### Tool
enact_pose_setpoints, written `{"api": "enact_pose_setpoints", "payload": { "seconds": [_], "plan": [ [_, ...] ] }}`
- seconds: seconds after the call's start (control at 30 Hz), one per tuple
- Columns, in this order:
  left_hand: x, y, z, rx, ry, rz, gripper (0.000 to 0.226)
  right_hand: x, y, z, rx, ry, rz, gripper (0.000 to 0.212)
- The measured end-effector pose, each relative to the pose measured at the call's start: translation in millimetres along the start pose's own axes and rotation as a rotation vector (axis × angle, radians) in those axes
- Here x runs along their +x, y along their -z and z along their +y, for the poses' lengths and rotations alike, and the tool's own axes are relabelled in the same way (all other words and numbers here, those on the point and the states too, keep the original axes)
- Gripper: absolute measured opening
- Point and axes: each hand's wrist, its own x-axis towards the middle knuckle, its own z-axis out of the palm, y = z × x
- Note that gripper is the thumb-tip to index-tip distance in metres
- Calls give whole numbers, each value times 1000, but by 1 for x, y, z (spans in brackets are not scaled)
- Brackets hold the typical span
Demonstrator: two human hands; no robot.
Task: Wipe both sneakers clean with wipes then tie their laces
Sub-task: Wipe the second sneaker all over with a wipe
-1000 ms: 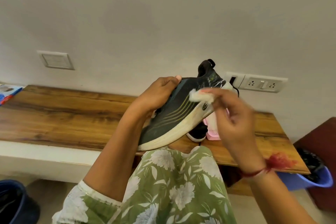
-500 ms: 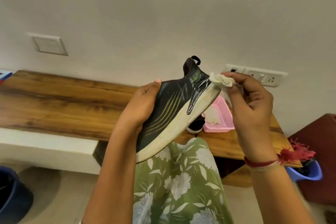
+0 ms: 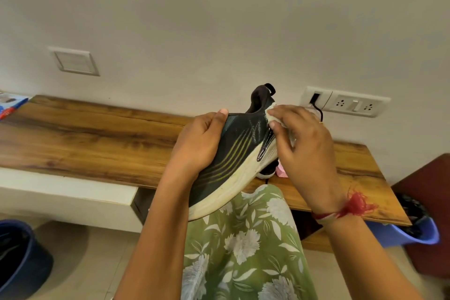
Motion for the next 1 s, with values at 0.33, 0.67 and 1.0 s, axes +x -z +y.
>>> {"api": "enact_pose_setpoints", "payload": {
  "seconds": [0.33,0.67,1.0],
  "plan": [
    [0,-5,6,38,-60,-26,49,-5,-6,0,-113,173,32,33],
    [-2,-6,7,45,-64,2,55,-8,-7,-7,-123,133,50,34],
    [-3,-5,11,49,-75,28,54,-12,-7,-10,-59,134,75,37]
  ]
}}
